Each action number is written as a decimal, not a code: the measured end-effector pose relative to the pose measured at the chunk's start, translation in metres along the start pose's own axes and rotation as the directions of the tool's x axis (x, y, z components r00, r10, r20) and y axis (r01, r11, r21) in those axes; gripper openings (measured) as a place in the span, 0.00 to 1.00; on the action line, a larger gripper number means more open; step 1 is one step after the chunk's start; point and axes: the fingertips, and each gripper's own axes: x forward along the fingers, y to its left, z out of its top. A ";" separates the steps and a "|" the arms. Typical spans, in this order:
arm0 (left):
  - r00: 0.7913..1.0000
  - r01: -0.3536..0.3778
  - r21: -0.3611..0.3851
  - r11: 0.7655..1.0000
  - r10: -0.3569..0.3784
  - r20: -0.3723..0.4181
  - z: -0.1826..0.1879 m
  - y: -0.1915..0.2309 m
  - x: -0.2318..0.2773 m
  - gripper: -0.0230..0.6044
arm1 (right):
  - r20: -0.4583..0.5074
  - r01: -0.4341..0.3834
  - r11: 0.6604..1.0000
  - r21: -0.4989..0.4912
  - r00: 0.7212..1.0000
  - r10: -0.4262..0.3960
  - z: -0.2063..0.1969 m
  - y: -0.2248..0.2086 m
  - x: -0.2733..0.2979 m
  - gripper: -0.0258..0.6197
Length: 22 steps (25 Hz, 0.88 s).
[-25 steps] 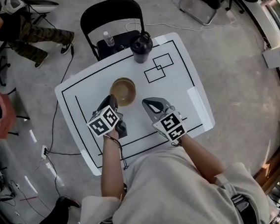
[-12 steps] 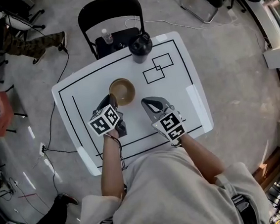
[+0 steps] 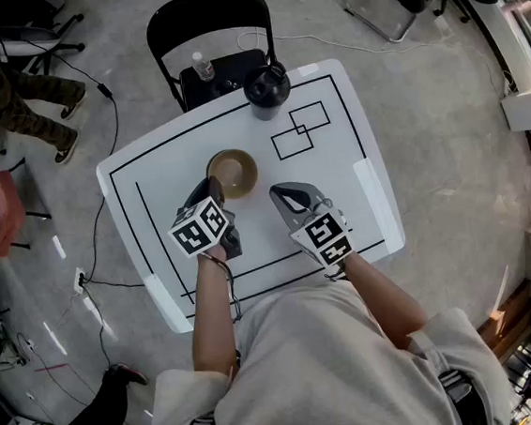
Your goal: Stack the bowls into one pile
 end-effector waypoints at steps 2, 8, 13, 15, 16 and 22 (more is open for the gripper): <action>1.000 -0.004 0.000 1.000 0.004 -0.001 0.000 0.001 0.002 0.09 | 0.005 -0.002 1.000 -0.002 1.000 0.002 0.000 -0.001 0.002 0.04; 0.999 -0.038 0.014 0.999 0.038 -0.010 -0.003 0.010 0.003 0.09 | -0.003 -0.003 1.000 0.002 1.000 0.003 -0.002 -0.001 0.005 0.04; 0.998 -0.051 0.026 0.998 0.052 -0.019 -0.003 0.013 0.005 0.09 | -0.007 -0.007 1.000 0.002 1.000 0.007 -0.002 0.000 0.006 0.04; 0.998 -0.056 0.038 0.998 0.057 -0.023 -0.004 0.013 0.006 0.09 | -0.013 -0.006 1.000 0.005 1.000 0.006 -0.004 -0.001 0.006 0.04; 0.998 -0.059 0.043 0.997 0.060 -0.025 -0.005 0.014 0.006 0.09 | -0.013 -0.003 1.000 0.005 1.000 0.003 -0.004 -0.002 0.007 0.04; 0.997 -0.071 0.061 0.996 0.073 -0.032 -0.006 0.013 0.008 0.09 | -0.016 0.000 1.000 0.005 1.000 0.000 -0.003 -0.004 0.005 0.04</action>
